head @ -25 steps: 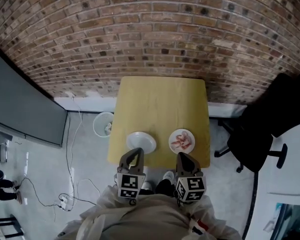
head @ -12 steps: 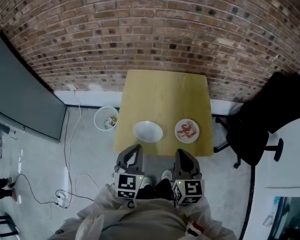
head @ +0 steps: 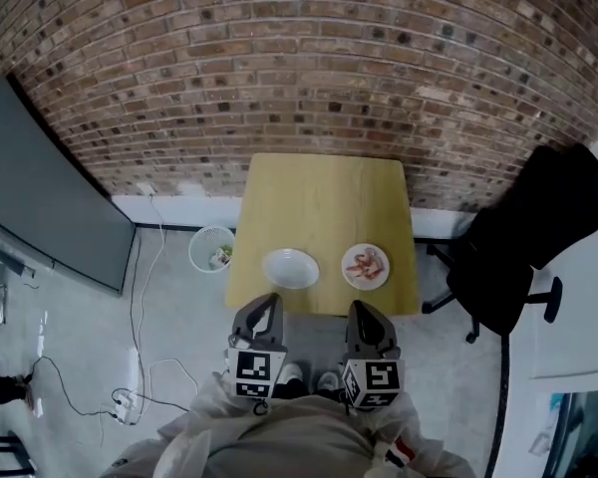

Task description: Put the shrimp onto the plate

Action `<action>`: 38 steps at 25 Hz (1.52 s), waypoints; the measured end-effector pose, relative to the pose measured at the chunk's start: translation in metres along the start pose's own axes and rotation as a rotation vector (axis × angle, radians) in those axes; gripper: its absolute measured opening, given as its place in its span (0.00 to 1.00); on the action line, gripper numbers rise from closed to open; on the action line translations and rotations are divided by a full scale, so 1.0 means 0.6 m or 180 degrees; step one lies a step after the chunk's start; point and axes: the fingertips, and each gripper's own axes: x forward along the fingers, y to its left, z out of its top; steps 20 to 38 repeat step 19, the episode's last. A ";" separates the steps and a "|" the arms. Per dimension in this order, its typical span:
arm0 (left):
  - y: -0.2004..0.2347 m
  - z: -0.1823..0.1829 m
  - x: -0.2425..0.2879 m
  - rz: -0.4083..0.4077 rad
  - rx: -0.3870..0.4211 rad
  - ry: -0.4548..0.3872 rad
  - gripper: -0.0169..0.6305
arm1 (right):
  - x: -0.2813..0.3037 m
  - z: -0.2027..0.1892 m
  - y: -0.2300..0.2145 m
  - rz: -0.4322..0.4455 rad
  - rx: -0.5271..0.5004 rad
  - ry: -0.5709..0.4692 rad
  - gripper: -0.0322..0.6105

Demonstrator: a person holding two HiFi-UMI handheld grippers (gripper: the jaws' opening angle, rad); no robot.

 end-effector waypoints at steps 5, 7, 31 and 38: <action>-0.026 0.017 0.005 0.0006 0.0058 -0.0060 0.04 | -0.010 0.006 -0.023 0.0011 -0.0004 -0.0029 0.09; -0.031 0.021 0.008 0.0001 0.0078 -0.0066 0.04 | -0.010 0.007 -0.032 -0.0003 0.0013 -0.0018 0.09; -0.043 0.013 0.027 -0.0046 0.0075 0.0004 0.04 | 0.000 -0.002 -0.051 -0.0003 0.0051 0.0023 0.09; -0.043 0.013 0.027 -0.0046 0.0075 0.0004 0.04 | 0.000 -0.002 -0.051 -0.0003 0.0051 0.0023 0.09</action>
